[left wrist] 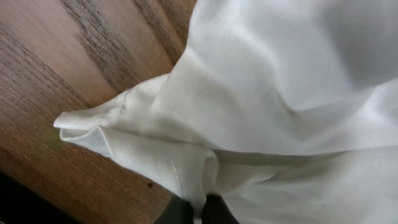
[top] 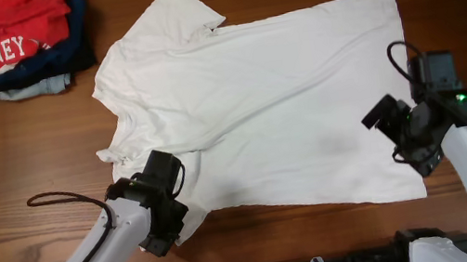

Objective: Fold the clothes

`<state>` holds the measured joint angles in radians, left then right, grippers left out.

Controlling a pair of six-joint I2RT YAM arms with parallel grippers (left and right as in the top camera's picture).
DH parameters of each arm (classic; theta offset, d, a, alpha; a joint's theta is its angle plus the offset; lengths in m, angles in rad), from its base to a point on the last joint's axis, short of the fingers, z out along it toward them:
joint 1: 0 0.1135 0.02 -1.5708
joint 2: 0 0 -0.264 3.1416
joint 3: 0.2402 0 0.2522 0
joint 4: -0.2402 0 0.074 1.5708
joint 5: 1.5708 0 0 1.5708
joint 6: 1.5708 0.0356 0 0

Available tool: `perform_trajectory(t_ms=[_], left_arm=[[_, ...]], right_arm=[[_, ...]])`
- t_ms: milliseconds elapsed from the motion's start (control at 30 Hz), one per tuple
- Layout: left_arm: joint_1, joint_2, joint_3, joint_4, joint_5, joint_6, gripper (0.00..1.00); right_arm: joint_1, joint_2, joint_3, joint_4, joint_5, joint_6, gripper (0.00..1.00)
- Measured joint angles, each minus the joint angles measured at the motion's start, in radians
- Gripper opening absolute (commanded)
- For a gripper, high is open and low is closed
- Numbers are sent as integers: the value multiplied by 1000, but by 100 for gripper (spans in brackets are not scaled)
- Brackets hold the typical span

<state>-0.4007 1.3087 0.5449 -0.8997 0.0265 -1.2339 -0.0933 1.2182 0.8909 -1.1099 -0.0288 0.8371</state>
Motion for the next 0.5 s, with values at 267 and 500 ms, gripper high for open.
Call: perform_trajectory(t_ms=[267, 500], left_arm=[[0, 0, 0, 0, 2, 0, 4], [0, 0, 0, 0, 5, 0, 4]], right_arm=[[-259, 0, -103, 21, 79, 158, 100], [-274, 1, -300, 175, 69, 214, 100]])
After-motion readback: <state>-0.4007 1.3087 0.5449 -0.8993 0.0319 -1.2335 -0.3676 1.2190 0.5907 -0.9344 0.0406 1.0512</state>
